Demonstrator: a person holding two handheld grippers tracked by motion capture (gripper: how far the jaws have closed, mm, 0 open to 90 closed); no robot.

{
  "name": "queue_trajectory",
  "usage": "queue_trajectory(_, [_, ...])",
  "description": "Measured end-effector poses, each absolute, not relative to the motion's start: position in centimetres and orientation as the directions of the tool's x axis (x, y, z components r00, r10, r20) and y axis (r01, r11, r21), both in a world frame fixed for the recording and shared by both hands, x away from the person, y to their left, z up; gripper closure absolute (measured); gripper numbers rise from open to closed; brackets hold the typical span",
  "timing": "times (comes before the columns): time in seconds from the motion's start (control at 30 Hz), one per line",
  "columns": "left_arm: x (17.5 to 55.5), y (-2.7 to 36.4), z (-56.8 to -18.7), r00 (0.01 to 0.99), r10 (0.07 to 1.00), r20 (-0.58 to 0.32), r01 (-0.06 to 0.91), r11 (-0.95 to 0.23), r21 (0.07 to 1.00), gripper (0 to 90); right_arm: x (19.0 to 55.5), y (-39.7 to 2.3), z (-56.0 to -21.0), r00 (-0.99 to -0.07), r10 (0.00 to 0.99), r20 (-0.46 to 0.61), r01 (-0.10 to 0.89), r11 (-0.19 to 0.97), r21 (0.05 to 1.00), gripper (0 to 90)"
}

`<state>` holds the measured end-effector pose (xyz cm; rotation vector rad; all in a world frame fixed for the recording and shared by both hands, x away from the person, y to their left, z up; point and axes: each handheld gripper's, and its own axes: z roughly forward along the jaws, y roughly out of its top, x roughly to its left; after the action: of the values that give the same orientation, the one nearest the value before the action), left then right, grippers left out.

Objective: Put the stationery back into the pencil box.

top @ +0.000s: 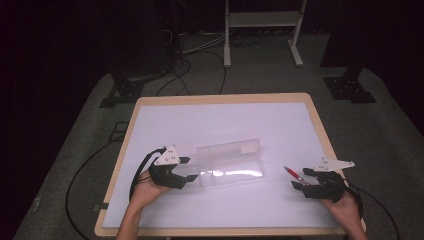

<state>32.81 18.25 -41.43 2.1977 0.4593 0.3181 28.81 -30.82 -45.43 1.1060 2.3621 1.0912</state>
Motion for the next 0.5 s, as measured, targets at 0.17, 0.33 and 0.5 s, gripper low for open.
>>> queue_trajectory(0.17, [32.8,19.1,-41.4,0.888,0.456,0.066,0.23,-0.563,0.794,31.5,29.2,-30.9,-45.6,-0.649,0.76,0.03,0.526,0.42,0.74,39.3])
queue_trajectory(0.33, [32.6,20.0,-41.4,0.877,0.475,0.073,0.235,-0.556,0.798,30.5,29.6,-31.2,-45.6,-0.64,0.768,0.031,0.538,0.418,0.732,47.9])
queue_trajectory(0.5, [32.6,20.8,-41.4,0.868,0.492,0.067,0.247,-0.545,0.801,30.1,29.9,-31.5,-45.8,-0.629,0.776,0.042,0.56,0.416,0.716,56.6])
